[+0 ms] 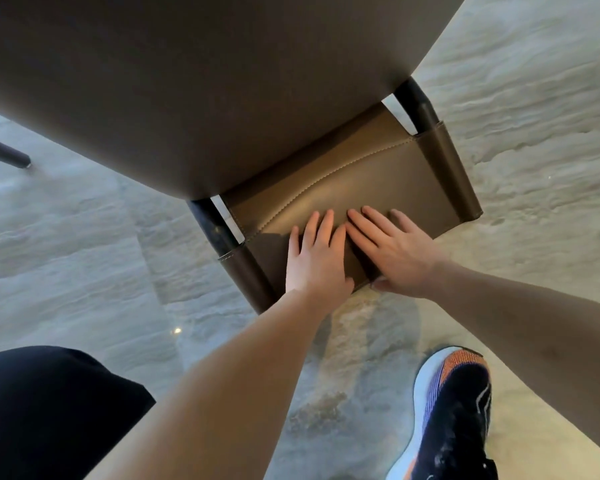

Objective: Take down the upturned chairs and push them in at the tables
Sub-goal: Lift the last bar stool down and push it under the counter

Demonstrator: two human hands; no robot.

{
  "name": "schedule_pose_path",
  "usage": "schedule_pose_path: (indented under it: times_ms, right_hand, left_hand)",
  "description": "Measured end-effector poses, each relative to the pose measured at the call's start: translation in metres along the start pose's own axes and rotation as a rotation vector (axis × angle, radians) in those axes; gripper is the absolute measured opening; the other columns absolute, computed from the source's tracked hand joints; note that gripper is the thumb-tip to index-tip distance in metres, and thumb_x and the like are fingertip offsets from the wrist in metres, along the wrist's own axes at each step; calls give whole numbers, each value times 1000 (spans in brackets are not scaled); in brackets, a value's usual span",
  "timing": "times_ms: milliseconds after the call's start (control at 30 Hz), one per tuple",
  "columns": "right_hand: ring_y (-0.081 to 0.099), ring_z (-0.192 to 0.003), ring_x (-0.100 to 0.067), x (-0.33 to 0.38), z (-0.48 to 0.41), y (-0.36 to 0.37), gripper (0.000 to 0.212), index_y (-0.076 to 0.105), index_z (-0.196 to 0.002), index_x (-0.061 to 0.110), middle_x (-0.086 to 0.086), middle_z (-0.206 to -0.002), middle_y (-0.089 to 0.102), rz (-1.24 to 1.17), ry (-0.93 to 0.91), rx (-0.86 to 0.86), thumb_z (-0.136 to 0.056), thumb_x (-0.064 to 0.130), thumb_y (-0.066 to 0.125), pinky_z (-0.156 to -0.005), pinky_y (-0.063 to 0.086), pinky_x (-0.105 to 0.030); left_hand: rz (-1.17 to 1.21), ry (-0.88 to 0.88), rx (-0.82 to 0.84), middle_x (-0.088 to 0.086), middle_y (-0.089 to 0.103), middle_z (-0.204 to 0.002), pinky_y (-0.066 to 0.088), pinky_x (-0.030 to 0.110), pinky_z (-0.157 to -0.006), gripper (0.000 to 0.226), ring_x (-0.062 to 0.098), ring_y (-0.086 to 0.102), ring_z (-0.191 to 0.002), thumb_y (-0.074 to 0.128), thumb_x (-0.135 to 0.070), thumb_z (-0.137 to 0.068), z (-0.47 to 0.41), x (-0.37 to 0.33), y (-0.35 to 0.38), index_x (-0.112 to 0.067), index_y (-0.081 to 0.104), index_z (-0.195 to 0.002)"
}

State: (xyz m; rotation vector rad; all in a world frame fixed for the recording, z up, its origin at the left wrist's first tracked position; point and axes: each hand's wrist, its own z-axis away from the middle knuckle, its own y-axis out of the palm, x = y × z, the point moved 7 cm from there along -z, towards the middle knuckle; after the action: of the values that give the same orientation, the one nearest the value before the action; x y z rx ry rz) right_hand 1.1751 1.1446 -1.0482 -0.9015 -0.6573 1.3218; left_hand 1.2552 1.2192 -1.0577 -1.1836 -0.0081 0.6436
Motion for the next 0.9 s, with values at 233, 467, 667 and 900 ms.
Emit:
schedule_pose_path:
  times_ms: [233,467,667,900]
  right_hand:
    - [29,-141,-40,-6,-3,2,104,26,-152,6,-20,-157,25,105,-68,-24,-75,62,67,-103,36,-62]
    - [16,-145,-44,7,0,17,82,20,-153,6,-19,-160,16,73,-23,-20,-86,40,53,-103,32,-69]
    - [5,-148,-41,8,-1,20,81,8,-155,8,-17,-162,6,4,0,-14,-94,27,57,-111,25,-65]
    - [9,-147,-38,4,0,11,76,7,-155,9,-16,-161,10,-3,-21,63,-95,13,54,-113,31,-53]
  left_hand:
    - [-8,-10,-114,3,3,-162,-9,47,-115,110,21,-9,-147,63,-70,-70,1,3,13,-17,13,-153]
    - [-25,-41,-98,7,-7,-162,-18,50,-112,120,25,-20,-145,67,-68,-69,1,-5,25,-15,1,-154]
    - [-15,-210,-77,9,-16,-160,-11,53,-113,101,27,-19,-145,60,-35,-88,4,-23,32,-14,-16,-151]
    - [-21,-197,-75,9,-10,-161,-4,51,-116,82,27,-13,-147,48,-20,-95,19,-25,32,-17,-11,-152]
